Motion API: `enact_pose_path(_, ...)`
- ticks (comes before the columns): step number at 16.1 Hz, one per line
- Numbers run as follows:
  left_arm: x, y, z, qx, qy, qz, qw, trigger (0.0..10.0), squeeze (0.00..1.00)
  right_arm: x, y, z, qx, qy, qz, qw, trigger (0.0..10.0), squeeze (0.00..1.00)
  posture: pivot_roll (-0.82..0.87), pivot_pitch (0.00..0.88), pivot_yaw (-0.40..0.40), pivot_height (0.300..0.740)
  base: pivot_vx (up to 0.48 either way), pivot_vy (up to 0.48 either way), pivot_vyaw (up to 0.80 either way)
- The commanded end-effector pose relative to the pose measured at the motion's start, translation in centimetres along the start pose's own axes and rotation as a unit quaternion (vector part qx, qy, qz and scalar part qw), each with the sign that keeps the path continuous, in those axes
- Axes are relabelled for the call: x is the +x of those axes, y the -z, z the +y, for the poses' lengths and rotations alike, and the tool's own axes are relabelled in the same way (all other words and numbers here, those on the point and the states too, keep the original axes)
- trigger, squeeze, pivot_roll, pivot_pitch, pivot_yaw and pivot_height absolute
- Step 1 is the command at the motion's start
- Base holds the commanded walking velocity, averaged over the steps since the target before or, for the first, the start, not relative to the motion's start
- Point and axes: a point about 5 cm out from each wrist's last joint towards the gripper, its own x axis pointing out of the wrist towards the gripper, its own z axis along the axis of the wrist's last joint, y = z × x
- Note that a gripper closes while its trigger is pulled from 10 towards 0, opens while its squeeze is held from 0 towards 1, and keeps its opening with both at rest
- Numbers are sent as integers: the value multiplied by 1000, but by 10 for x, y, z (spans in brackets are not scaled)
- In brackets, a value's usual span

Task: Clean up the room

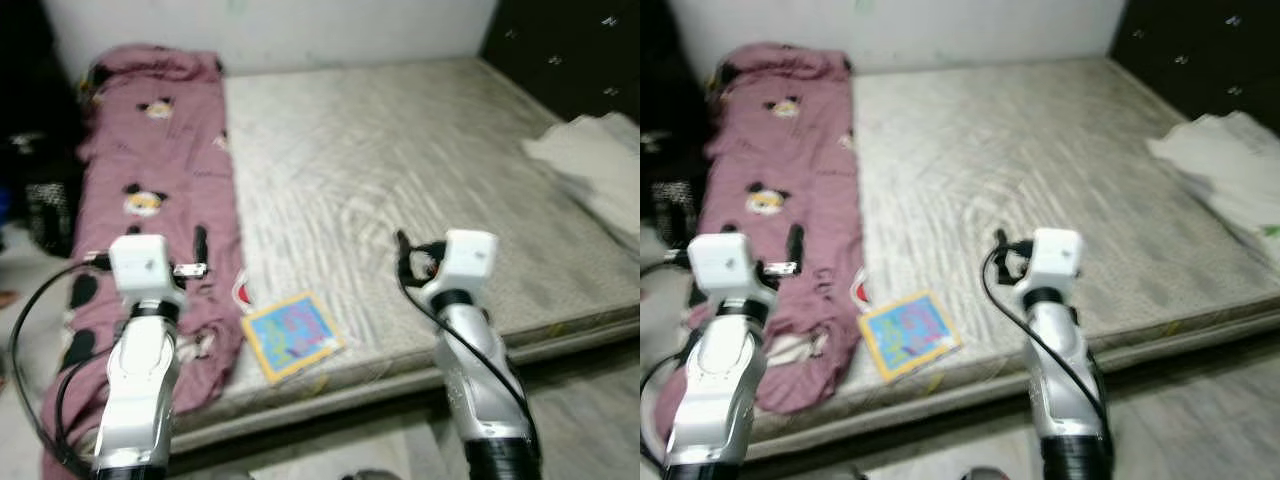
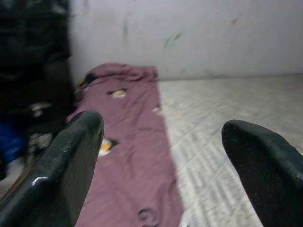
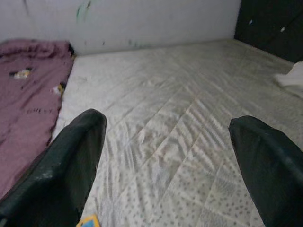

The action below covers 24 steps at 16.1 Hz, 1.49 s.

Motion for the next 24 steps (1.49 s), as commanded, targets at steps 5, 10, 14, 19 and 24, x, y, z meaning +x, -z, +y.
enact_pose_path(5, -8, 8, 3, -3, 11, 25, 1000, 10000, 0, -8, 4, -15, 22, 42, 7, 999, 10000, 0, 18, 52, 30, 740, 0, 0, 0)
enact_pose_path(10, -9, 5, 2, -3, 20, 27, 999, 10000, 0, -7, 8, -10, 22, 32, 24, 999, 10000, 0, 28, 57, 27, 740, 0, 0, -259)
enact_pose_path(14, -6, 1, -5, 0, 40, 12, 999, 10000, 0, -7, 8, -10, 19, 31, 26, 999, 10000, 0, 25, 62, 24, 740, 0, 0, -800)
enact_pose_path(19, -3, -2, -8, 12, 48, 7, 999, 10000, 0, -6, 6, -8, 19, 26, 23, 999, 10000, 0, 29, 67, 25, 740, 0, 0, -590)
enact_pose_path(24, -1, -2, -9, 14, 47, 7, 999, 10000, 0, -4, 7, -5, 20, 16, 24, 999, 10000, 0, 34, 65, 20, 740, 0, 0, 0)
